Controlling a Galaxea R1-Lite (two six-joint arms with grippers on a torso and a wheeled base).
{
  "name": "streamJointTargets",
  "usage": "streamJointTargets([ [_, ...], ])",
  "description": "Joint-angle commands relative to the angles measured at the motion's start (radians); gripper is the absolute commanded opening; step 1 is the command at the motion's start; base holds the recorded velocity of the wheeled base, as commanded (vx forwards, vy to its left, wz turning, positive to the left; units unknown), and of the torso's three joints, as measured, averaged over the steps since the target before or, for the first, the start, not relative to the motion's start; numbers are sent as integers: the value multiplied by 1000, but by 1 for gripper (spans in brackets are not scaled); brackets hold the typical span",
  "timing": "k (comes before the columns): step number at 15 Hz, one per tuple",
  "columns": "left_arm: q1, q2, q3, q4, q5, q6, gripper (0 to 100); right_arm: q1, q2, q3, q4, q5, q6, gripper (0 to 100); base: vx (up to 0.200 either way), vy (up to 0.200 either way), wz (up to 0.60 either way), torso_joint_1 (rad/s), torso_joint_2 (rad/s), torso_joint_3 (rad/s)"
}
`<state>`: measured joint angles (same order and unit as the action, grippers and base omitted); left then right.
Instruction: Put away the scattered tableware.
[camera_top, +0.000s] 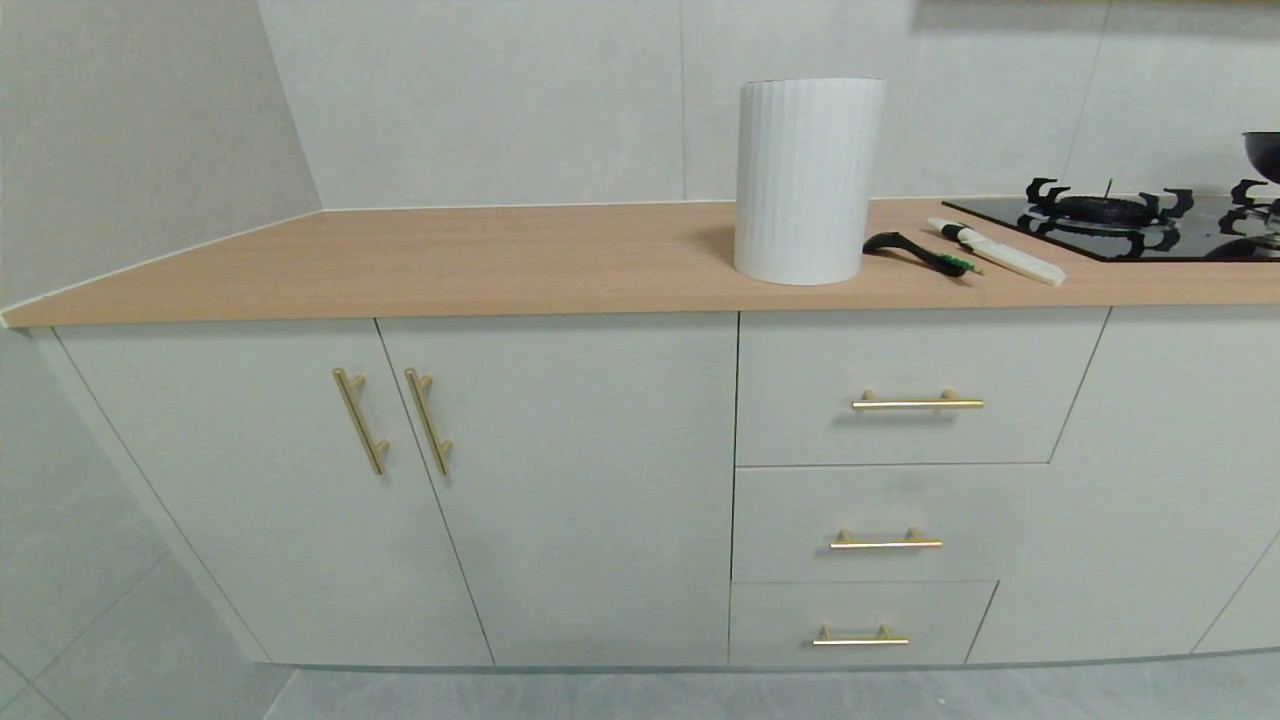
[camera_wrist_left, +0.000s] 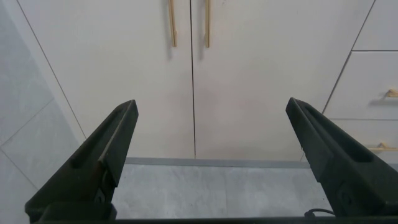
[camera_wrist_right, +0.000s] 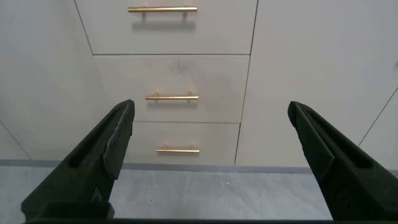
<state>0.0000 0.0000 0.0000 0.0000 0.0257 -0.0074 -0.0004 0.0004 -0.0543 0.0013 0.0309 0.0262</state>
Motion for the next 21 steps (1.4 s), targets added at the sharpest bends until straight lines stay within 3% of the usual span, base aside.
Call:
streamJointTargets([
  [1, 0, 0, 0, 0, 0, 0, 100, 22, 82, -145, 62, 24, 35, 100, 0, 0, 0, 0, 0, 0],
  [4, 0, 0, 0, 0, 0, 0, 100, 89, 329, -184, 83, 96, 32, 100, 0, 0, 0, 0, 0, 0],
  [9, 0, 0, 0, 0, 0, 0, 100, 137, 852, -355, 78, 100, 32, 100, 0, 0, 0, 0, 0, 0],
  [15, 0, 0, 0, 0, 0, 0, 100, 138, 1506, -542, -187, 89, 31, 100, 0, 0, 0, 0, 0, 0],
  [21, 0, 0, 0, 0, 0, 0, 100, 161, 1909, -635, -425, 43, 31, 100, 0, 0, 0, 0, 0, 0],
])
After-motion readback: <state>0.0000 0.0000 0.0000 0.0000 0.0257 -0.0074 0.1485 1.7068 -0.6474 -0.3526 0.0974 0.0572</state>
